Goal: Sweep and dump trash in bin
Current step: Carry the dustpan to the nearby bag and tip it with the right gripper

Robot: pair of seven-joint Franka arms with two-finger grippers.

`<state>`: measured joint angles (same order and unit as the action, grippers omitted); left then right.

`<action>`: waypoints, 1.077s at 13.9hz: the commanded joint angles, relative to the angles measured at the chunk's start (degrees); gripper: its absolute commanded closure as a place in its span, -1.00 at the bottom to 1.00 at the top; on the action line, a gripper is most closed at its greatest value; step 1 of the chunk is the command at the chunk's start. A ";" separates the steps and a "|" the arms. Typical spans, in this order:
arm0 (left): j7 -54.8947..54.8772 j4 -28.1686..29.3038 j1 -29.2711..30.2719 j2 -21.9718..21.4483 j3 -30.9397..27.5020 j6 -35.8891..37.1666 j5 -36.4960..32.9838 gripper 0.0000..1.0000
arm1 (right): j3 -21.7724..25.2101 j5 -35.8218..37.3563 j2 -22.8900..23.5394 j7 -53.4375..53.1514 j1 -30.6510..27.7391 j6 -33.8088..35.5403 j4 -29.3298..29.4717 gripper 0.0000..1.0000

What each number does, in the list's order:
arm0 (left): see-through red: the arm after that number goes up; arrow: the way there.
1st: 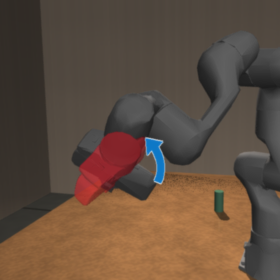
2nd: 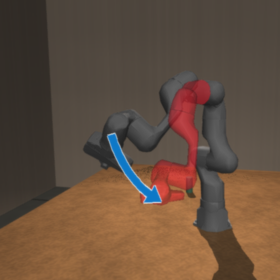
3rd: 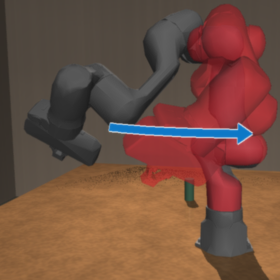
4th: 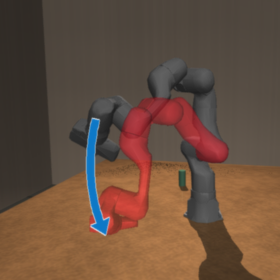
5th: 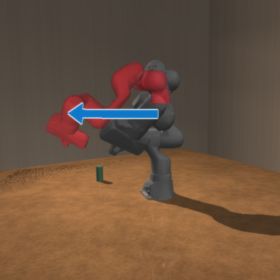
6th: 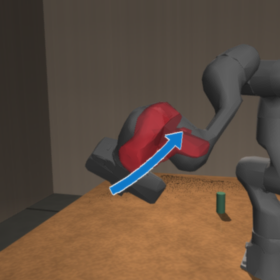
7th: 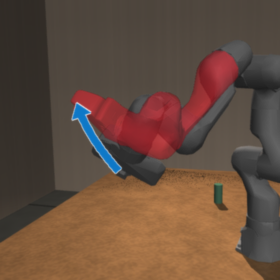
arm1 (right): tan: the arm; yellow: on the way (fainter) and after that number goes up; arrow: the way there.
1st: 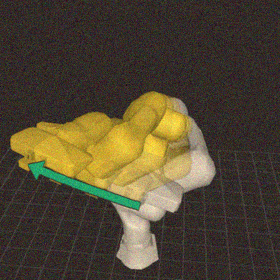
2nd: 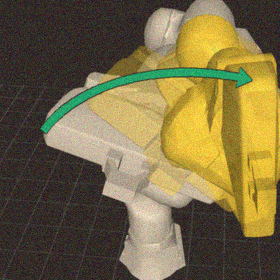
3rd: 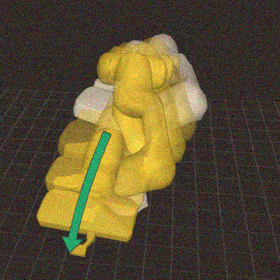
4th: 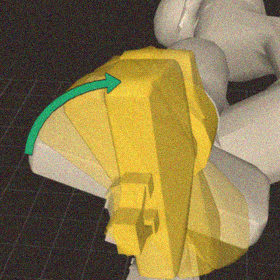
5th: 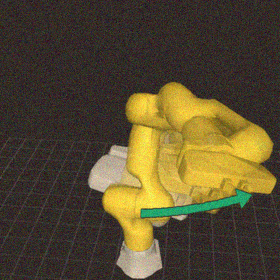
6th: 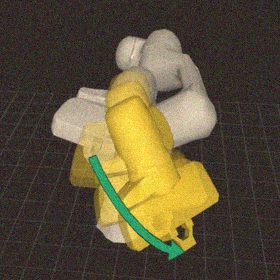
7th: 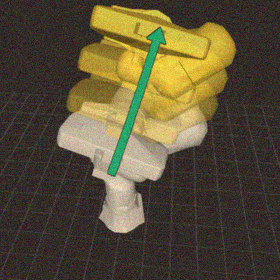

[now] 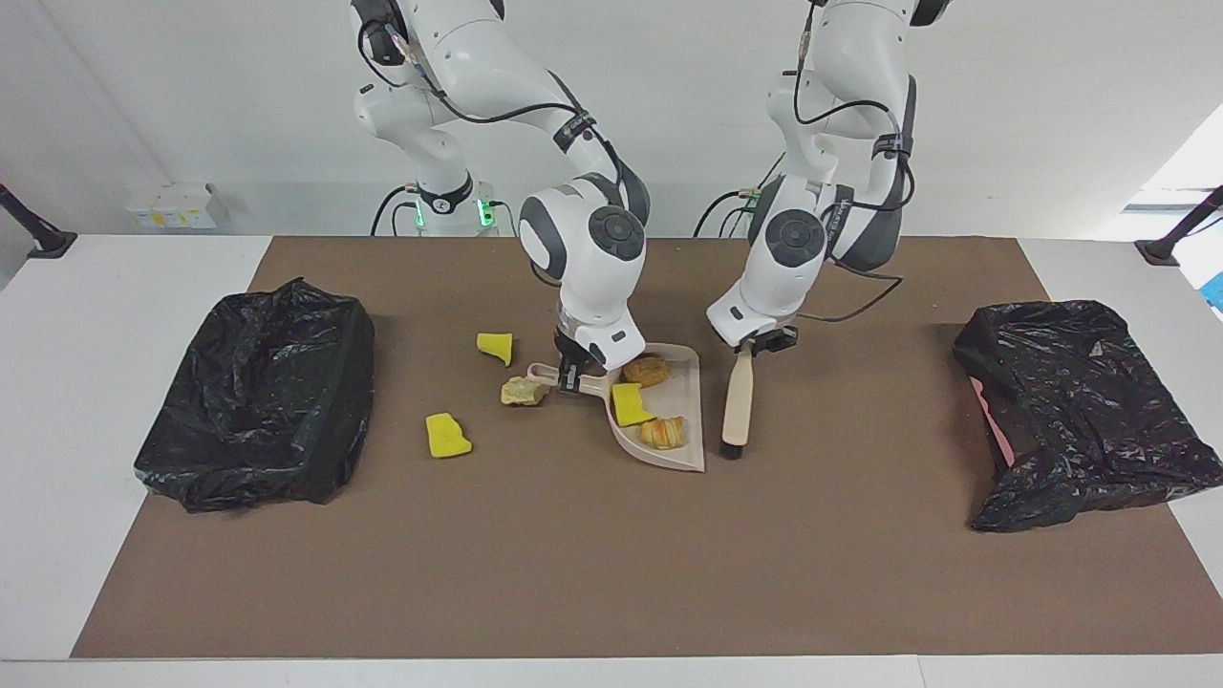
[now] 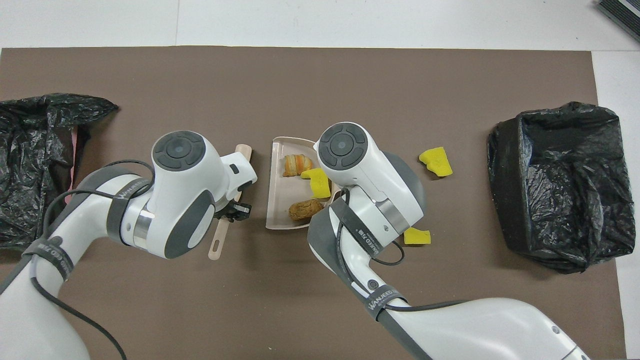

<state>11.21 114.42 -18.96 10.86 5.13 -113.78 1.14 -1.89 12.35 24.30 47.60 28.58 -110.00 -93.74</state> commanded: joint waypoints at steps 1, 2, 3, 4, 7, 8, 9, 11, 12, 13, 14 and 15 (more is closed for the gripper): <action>7.82 0.81 1.73 -1.63 0.32 0.14 -0.70 1.00 | -0.74 0.21 -3.11 -0.40 -4.21 0.83 -0.48 1.00; 10.90 0.89 1.38 -1.80 0.32 0.40 -0.70 1.00 | -0.74 -0.31 -4.51 1.43 -5.54 0.84 -0.48 1.00; 13.89 1.41 0.60 -2.15 0.67 0.31 -0.70 1.00 | -0.66 -2.05 -5.92 4.40 -7.64 0.84 -0.48 1.00; 16.19 2.12 -1.07 -2.94 0.84 0.22 -0.70 1.00 | -0.66 -4.16 -7.41 8.35 -10.44 0.92 -0.57 1.00; 20.85 6.50 -7.47 -5.92 0.93 -1.96 1.66 1.00 | -0.66 -6.72 -10.58 19.95 -18.44 2.23 -0.48 1.00; 22.78 9.56 -9.76 -7.50 0.93 -4.67 2.81 1.00 | -0.66 -8.03 -11.55 23.38 -20.99 3.02 -0.39 1.00; 24.89 12.55 -11.87 -9.17 0.93 -7.74 3.95 1.00 | -0.66 -9.27 -12.86 26.03 -23.80 3.12 -0.30 1.00; 26.23 16.52 -15.83 -11.73 1.02 -10.06 8.33 1.00 | -0.57 -9.45 -14.54 30.34 -28.64 4.17 0.13 1.00; 26.23 17.58 -17.41 -12.43 1.02 -10.06 11.84 1.00 | -0.66 -9.45 -14.80 32.19 -31.27 5.13 0.66 1.00; 26.40 19.07 -19.87 -13.92 1.02 -10.58 14.05 1.00 | -0.66 -9.45 -14.89 34.82 -33.74 5.75 1.10 1.00; 27.01 20.65 -22.50 -15.07 0.93 -11.54 15.81 1.00 | -0.57 -9.45 -15.07 37.98 -36.46 5.84 1.10 1.00; 28.06 22.67 -23.57 -16.47 0.93 -13.55 16.17 1.00 | -0.31 -9.45 -15.07 41.14 -39.27 5.85 1.62 1.00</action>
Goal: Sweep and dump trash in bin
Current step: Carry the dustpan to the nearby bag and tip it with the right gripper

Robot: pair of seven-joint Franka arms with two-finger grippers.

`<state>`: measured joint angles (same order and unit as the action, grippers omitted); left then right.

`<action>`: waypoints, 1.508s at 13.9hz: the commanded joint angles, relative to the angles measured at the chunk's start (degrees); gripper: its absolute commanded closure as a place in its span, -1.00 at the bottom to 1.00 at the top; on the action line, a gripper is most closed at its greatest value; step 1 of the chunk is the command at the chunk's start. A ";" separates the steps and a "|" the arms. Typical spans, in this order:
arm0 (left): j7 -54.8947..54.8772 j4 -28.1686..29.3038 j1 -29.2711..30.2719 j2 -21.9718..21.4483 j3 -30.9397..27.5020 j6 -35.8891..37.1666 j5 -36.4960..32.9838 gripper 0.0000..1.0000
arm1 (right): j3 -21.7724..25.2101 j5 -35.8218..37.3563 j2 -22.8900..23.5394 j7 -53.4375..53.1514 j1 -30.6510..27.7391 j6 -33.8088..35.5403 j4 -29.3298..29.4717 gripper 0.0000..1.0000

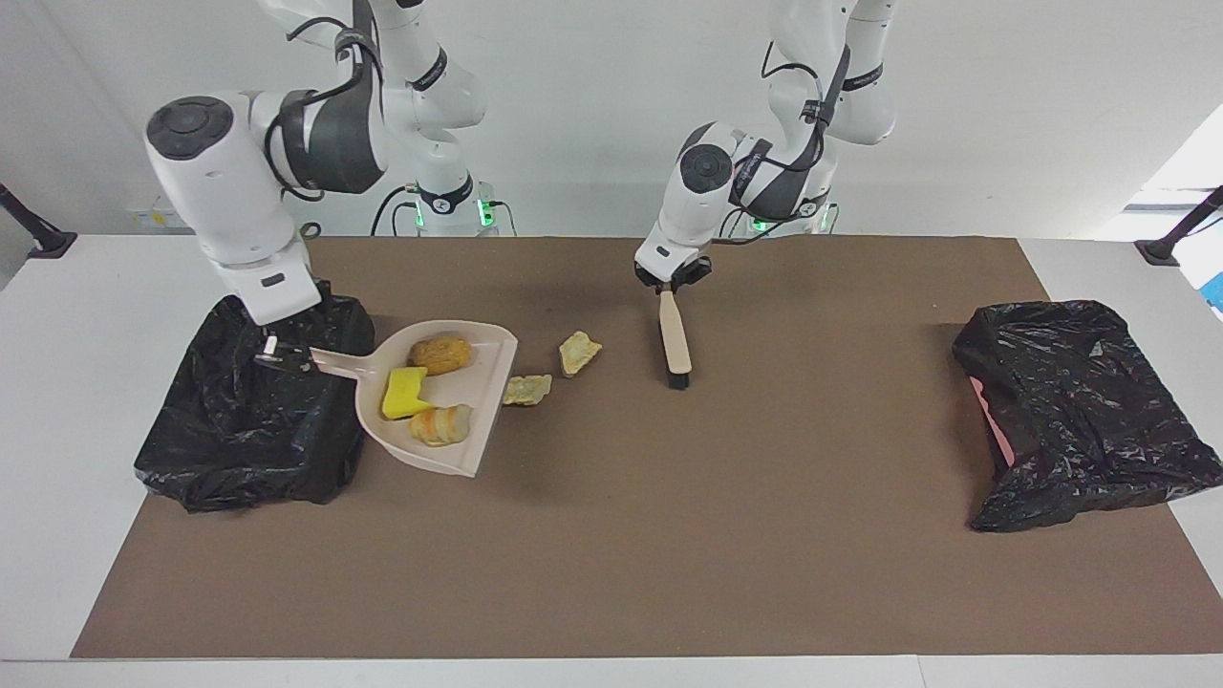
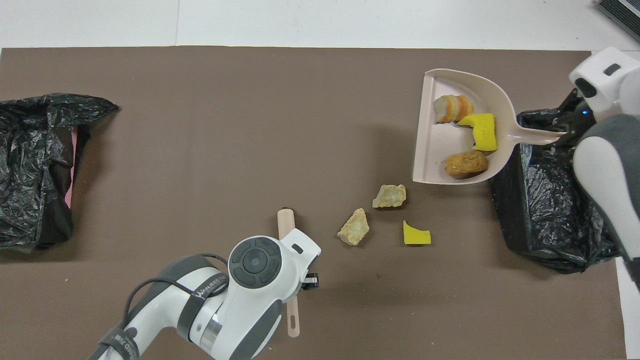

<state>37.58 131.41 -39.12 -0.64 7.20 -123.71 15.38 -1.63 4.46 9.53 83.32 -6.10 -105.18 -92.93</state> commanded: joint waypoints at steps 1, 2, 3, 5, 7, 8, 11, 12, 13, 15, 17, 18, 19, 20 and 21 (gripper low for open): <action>1.97 6.13 -3.77 -5.07 -1.13 -4.34 1.94 0.91 | -0.48 -1.30 -0.39 8.49 -7.14 0.95 0.91 1.00; 1.97 5.88 -3.60 -4.89 -1.22 -4.26 1.94 0.26 | -0.39 -0.77 -0.74 11.83 -10.04 0.86 0.56 1.00; 1.89 5.53 -3.25 -4.63 -1.31 -3.82 1.94 -0.56 | -0.39 -0.25 -1.18 14.82 -12.68 0.51 0.30 1.00; 0.84 3.69 -2.55 -3.58 -1.74 -3.55 1.94 -1.00 | -0.31 2.29 -1.62 19.05 -16.64 -0.19 -0.05 1.00; -0.13 1.32 2.09 -2.26 -1.75 -3.64 0.98 -1.00 | -0.39 9.48 -2.15 19.16 -19.02 -1.85 -1.02 1.00; -3.09 0.17 4.55 -2.17 -1.75 -3.56 0.80 -1.00 | -0.31 12.65 -2.58 19.33 -19.47 -3.17 -1.46 1.00; -11.98 -4.04 12.81 -1.38 -1.75 -3.29 0.80 -1.00 | -0.39 23.81 -4.95 18.46 -18.95 -7.56 -6.71 1.00; -13.83 -5.71 15.10 -0.68 -1.75 -2.77 0.53 -1.00 | -0.39 25.84 -6.44 16.80 -18.77 -9.58 -9.87 1.00; -16.02 -8.08 16.77 0.72 -1.75 -2.42 -0.77 -1.00 | -0.39 29.08 -8.11 13.39 -18.08 -11.25 -12.94 1.00; -17.36 -14.65 19.94 3.44 -1.75 1.52 -3.49 -1.00 | -0.48 36.64 -10.66 3.83 -16.49 -12.32 -17.26 1.00; -22.08 -22.48 23.71 5.21 -1.75 10.02 -5.44 -1.00 | -0.48 41.92 -12.51 -4.45 -14.04 -12.15 -20.26 1.00; -26.46 -24.95 26.87 5.30 -1.75 13.90 -5.53 -1.00 | -0.48 45.25 -12.96 -6.83 -12.28 -11.37 -20.71 1.00; -31.29 -26.46 29.07 4.95 -1.75 16.63 -5.53 -1.00 | -0.39 48.33 -12.96 -7.90 -10.35 -10.49 -20.62 1.00; -34.64 -27.95 30.84 4.60 -1.83 18.92 -5.62 -1.00 | -0.48 51.23 -12.96 -8.78 -8.68 -8.65 -20.45 1.00; -36.94 -29.97 32.68 4.51 -1.83 21.29 -5.97 -1.00 | -0.57 53.18 -13.05 -9.14 -7.45 -6.72 -20.36 1.00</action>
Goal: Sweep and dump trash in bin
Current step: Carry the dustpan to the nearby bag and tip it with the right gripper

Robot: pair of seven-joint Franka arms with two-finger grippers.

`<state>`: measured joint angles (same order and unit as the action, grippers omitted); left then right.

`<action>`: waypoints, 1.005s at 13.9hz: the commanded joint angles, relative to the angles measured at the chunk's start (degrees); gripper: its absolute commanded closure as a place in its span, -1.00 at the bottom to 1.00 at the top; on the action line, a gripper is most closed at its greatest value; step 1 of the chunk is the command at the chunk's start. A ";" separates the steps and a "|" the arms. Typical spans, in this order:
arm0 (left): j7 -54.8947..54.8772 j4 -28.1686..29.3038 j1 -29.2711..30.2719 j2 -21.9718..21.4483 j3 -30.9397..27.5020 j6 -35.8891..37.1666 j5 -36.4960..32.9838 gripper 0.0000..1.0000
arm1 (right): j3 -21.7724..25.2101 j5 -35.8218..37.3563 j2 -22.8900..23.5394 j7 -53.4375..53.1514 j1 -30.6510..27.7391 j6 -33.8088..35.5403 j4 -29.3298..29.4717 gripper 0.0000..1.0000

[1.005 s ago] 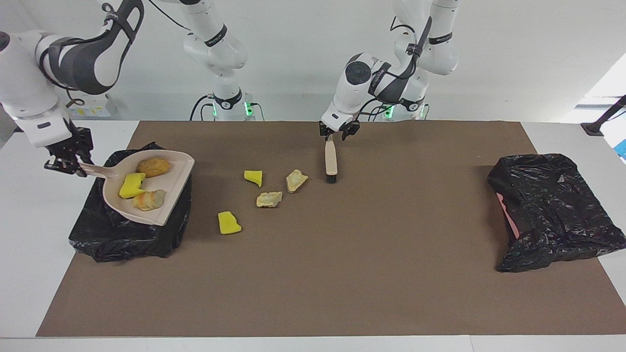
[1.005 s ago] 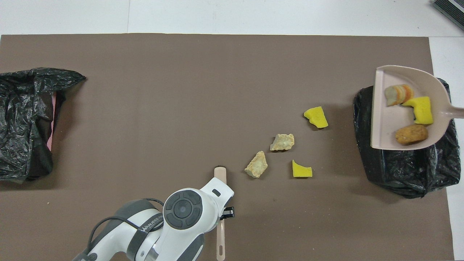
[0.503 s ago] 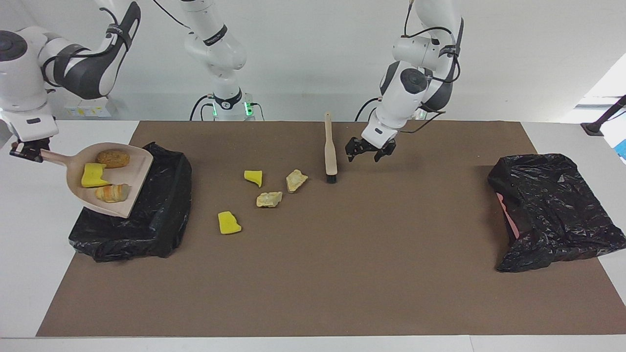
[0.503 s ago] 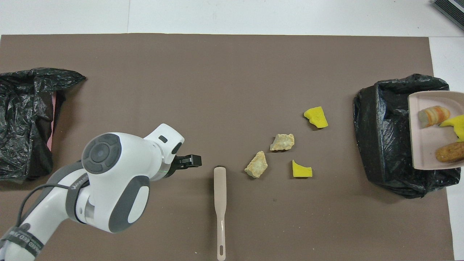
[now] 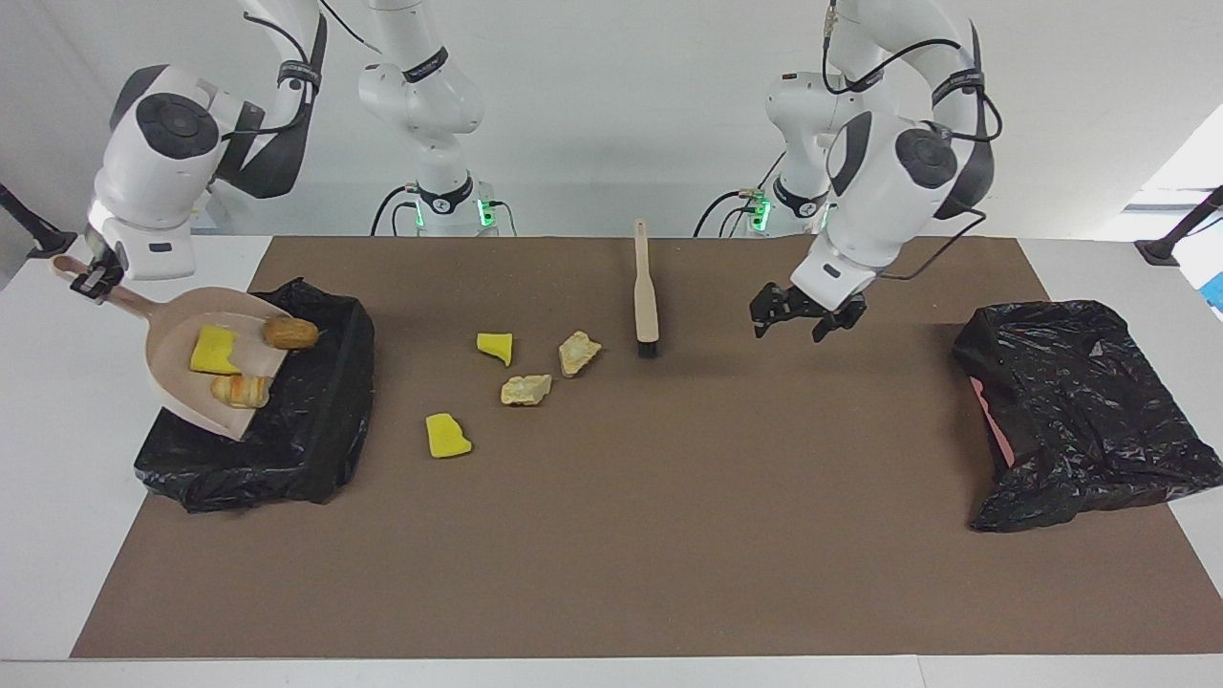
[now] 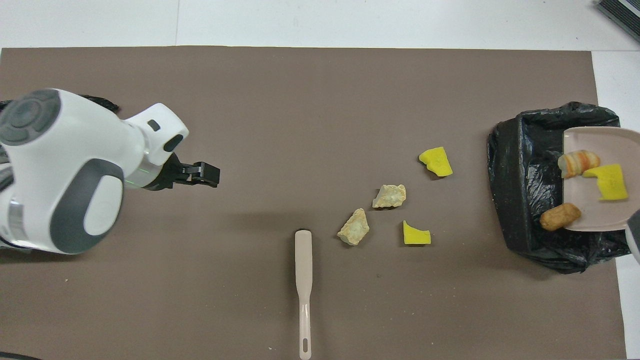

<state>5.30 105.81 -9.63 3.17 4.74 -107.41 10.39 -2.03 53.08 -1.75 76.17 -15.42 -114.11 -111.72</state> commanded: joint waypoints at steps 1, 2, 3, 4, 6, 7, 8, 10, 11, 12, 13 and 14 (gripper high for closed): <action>-6.94 -6.65 4.95 0.78 0.71 7.37 -2.47 -1.00 | -0.17 6.06 -1.77 -1.99 3.45 4.14 -1.40 1.00; -9.06 -8.59 6.01 0.87 0.71 9.48 -3.53 -1.00 | -0.17 8.33 -1.77 -1.99 4.60 5.81 -1.22 1.00; -10.64 -10.61 6.81 0.96 0.62 10.98 -4.15 -1.00 | -0.26 11.32 -2.03 -1.99 5.91 7.22 -1.14 1.00; -11.35 -11.76 7.77 1.05 0.62 11.95 -4.76 -1.00 | -0.34 13.87 -2.03 -2.08 7.06 8.71 -0.79 1.00; -11.71 -14.83 8.48 1.13 0.71 14.76 -6.60 -1.00 | -0.78 16.09 -2.21 -1.82 8.03 10.74 1.05 1.00; -11.89 -16.76 8.49 1.48 0.71 16.77 -8.61 -1.00 | -1.13 16.18 -2.29 -1.55 8.21 11.45 2.02 1.00; -12.06 -17.13 8.49 1.57 0.62 17.32 -8.90 -1.00 | -1.48 16.27 -2.29 -1.38 9.43 11.98 3.25 1.00; -15.21 -17.13 9.10 0.88 0.53 16.89 -9.07 -1.00 | -1.75 16.27 -1.68 -1.38 11.37 14.08 5.88 1.00; -16.80 -17.04 9.88 0.61 0.53 16.88 -8.90 -1.00 | -1.84 15.66 -1.33 -1.38 12.33 14.09 6.68 1.00; -17.94 -16.96 10.15 0.52 0.53 17.23 -8.99 -1.00 | -1.93 14.96 -0.89 -1.90 13.04 14.18 7.21 1.00; -18.04 -17.04 10.24 0.26 0.53 17.50 -8.99 -1.00 | -2.28 13.30 -0.54 -1.99 14.00 14.09 7.82 1.00; -17.95 -16.96 10.33 -0.09 0.53 17.67 -9.07 -1.00 | -2.71 10.50 -0.01 -2.51 14.79 14.00 8.70 1.00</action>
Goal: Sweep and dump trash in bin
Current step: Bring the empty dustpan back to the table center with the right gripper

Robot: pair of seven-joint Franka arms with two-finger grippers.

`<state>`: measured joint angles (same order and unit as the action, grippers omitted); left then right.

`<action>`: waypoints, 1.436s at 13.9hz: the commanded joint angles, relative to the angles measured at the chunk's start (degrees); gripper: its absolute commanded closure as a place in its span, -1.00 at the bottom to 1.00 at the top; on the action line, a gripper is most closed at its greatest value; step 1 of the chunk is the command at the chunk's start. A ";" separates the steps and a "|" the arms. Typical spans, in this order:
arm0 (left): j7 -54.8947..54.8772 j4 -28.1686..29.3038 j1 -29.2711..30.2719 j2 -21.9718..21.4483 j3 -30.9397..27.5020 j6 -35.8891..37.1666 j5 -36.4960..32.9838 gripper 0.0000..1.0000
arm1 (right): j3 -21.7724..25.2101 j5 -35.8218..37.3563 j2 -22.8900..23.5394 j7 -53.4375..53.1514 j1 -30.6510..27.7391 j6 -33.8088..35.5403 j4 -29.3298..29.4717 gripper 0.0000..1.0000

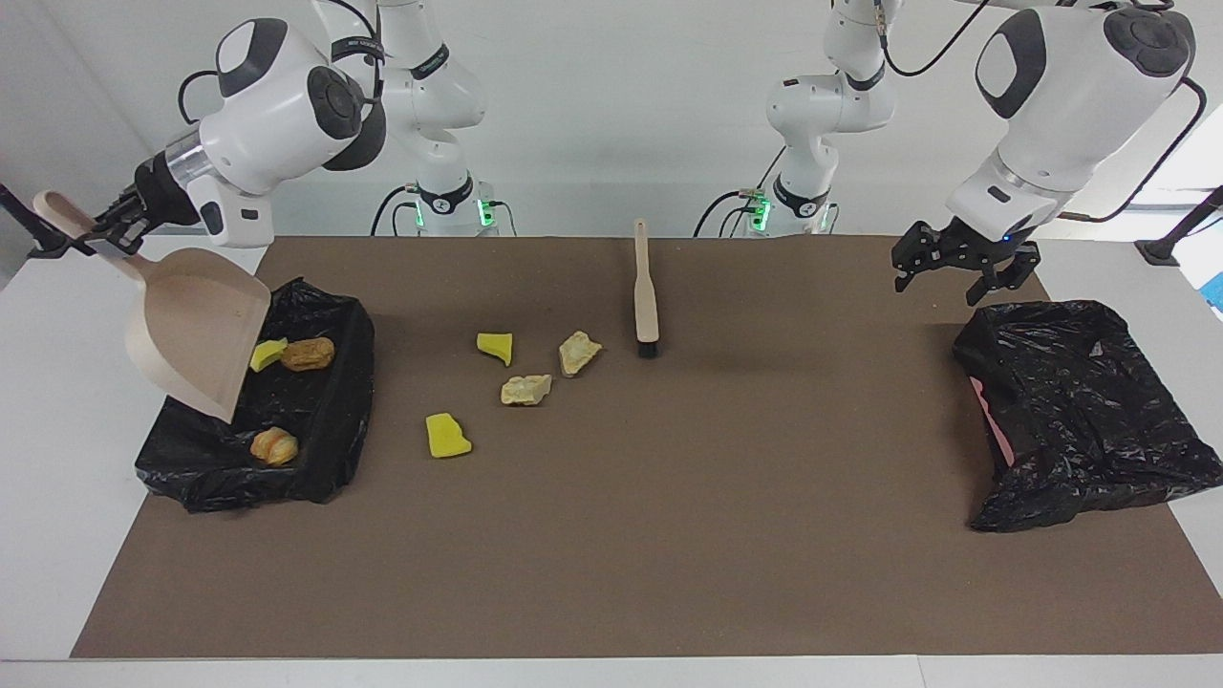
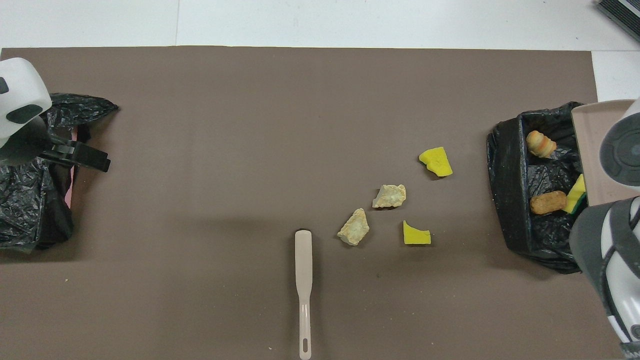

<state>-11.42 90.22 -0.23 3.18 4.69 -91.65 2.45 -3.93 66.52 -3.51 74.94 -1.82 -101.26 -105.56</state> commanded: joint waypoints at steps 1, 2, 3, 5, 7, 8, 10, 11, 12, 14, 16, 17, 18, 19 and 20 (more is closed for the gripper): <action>-1.15 -1.45 0.93 -0.37 0.58 2.08 -1.04 -1.00 | -0.82 -6.02 2.01 -2.60 1.90 1.15 3.16 1.00; -1.06 -1.53 0.93 -0.37 0.49 3.04 -1.13 -1.00 | -0.82 -8.48 2.45 -4.26 2.69 1.06 3.51 1.00; -0.72 -1.54 1.02 -0.54 0.41 4.01 -1.13 -1.00 | -0.82 -11.29 2.89 -6.63 3.13 1.06 3.60 1.00; 5.22 -1.54 0.93 -1.25 0.67 4.28 -1.21 -1.00 | -0.90 -23.47 3.25 -17.06 3.66 1.41 4.75 1.00; 6.58 -1.45 0.84 -1.51 0.84 3.58 -2.53 -1.00 | -1.34 -30.80 3.25 -23.68 4.27 2.03 4.75 1.00; 6.58 -1.19 0.93 -1.69 0.67 3.75 -2.62 -1.00 | -1.95 -32.40 3.33 -26.66 6.28 2.12 4.75 1.00; 6.76 -1.18 1.98 -1.95 0.67 3.24 -2.53 -1.00 | -2.13 -36.26 4.73 -41.90 10.67 2.73 5.18 1.00; 6.76 -1.10 1.98 -1.95 0.67 3.31 -2.53 -1.00 | -2.14 -38.11 6.74 -47.12 13.13 3.60 6.49 1.00; 6.76 -1.10 1.98 -1.95 0.67 3.40 -2.53 -1.00 | -2.14 -40.39 9.03 -51.26 14.63 5.00 8.85 1.00; 6.76 -1.10 1.98 -1.95 0.67 3.32 -2.53 -1.00 | -2.14 -45.31 14.73 -60.31 16.83 7.47 15.52 1.00; 6.85 -1.10 1.98 -1.95 0.67 3.32 -2.53 -1.00 | -2.14 -49.44 20.80 -72.59 19.91 9.67 22.82 1.00; 6.93 -1.10 1.98 -1.95 0.67 3.40 -2.53 -1.00 | -2.05 -51.38 23.09 -79.01 20.88 9.41 24.94 1.00; 6.93 -1.10 1.90 -1.95 0.67 3.32 -2.53 -1.00 | -2.22 -53.05 25.90 -84.82 21.93 9.06 27.92 1.00; 7.02 -1.10 1.90 -1.95 0.67 3.32 -2.45 -1.00 | -2.22 -54.55 28.88 -89.66 23.77 8.97 31.34 1.00; 6.94 -1.10 1.81 -1.95 0.67 3.32 -2.45 -1.00 | -2.22 -55.87 32.22 -93.80 25.27 9.41 35.90 1.00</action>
<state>-5.18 89.45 1.19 1.61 4.85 -89.03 1.03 -6.23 13.48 21.61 -11.71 21.22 -94.40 -80.28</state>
